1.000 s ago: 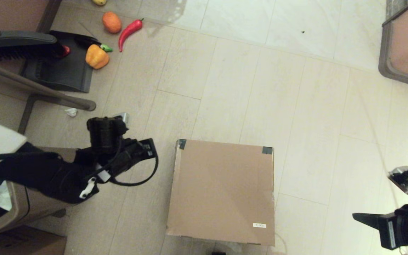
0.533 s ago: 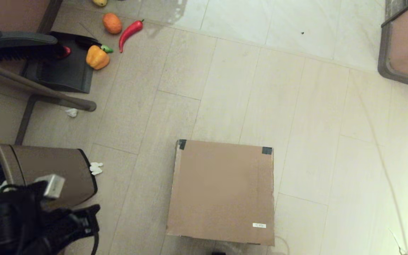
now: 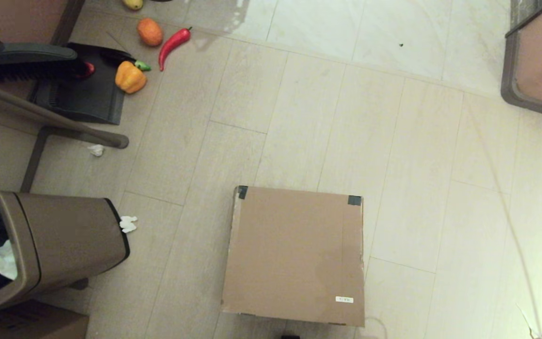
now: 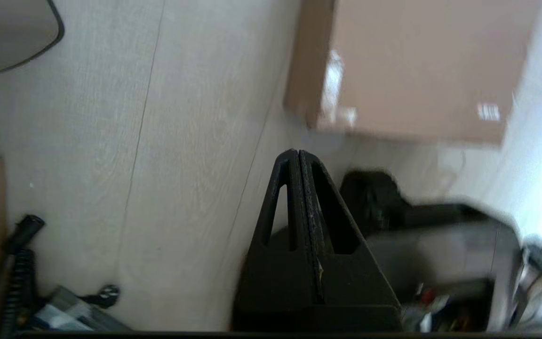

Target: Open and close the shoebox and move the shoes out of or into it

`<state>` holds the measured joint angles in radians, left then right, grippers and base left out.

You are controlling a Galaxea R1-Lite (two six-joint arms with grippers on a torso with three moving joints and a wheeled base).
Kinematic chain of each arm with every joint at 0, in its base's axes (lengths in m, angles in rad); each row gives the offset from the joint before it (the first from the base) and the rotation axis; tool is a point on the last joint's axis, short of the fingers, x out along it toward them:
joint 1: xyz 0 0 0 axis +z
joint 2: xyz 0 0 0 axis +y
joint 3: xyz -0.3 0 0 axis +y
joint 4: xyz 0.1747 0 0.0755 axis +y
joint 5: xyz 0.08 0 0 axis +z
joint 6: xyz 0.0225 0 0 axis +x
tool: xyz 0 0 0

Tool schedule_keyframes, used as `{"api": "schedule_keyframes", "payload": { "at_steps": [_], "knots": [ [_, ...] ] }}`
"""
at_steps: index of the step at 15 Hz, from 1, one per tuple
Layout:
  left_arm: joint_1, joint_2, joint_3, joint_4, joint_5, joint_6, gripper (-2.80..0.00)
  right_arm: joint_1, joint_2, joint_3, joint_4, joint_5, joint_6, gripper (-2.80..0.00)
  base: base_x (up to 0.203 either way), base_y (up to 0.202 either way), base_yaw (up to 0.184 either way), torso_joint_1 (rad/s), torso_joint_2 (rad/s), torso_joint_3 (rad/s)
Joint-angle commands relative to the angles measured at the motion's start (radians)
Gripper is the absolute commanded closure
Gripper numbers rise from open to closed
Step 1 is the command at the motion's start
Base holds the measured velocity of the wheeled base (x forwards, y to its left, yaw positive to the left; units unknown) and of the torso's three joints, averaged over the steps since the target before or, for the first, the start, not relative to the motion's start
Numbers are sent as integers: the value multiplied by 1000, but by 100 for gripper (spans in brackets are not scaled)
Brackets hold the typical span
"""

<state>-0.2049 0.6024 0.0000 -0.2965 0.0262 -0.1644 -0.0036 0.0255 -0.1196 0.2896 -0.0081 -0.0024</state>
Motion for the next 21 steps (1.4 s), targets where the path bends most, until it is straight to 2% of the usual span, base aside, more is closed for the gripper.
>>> {"api": "schedule_keyframes", "payload": {
  "at_steps": [1, 3, 5, 6, 9, 13, 21],
  "knots": [
    [7, -288, -1, 162, -10, 17, 0, 1, -26, 3, 10, -3, 1, 0, 0, 0, 0, 0, 0, 0],
    [64, -341, -6, 304, -33, 54, 0, 1, -26, 3, 10, -3, 1, 0, 0, 0, 0, 0, 0, 0],
    [193, -336, -8, 362, -45, 73, 0, 1, -26, 3, 10, -3, -2, 0, 0, 0, 0, 0, 0, 0],
    [228, -340, -9, 374, -48, 79, 0, 1, -26, 3, 10, 0, -7, 0, 0, 0, 0, 0, 0, 0],
    [230, -398, -8, 375, -49, 81, 0, 1, -26, 5, 10, -3, -4, 0, 0, 0, 0, 0, 0, 0],
    [213, -592, -8, 376, -49, 80, 0, 1, -26, 3, 10, 3, -11, 0, 0, 0, 0, 0, 0, 0],
    [211, -604, -5, 367, -43, 57, 0, 1, -26, 6, 6, -4, -6, 0, 0, 0, 0, 0, 0, 0]
  ]
}}
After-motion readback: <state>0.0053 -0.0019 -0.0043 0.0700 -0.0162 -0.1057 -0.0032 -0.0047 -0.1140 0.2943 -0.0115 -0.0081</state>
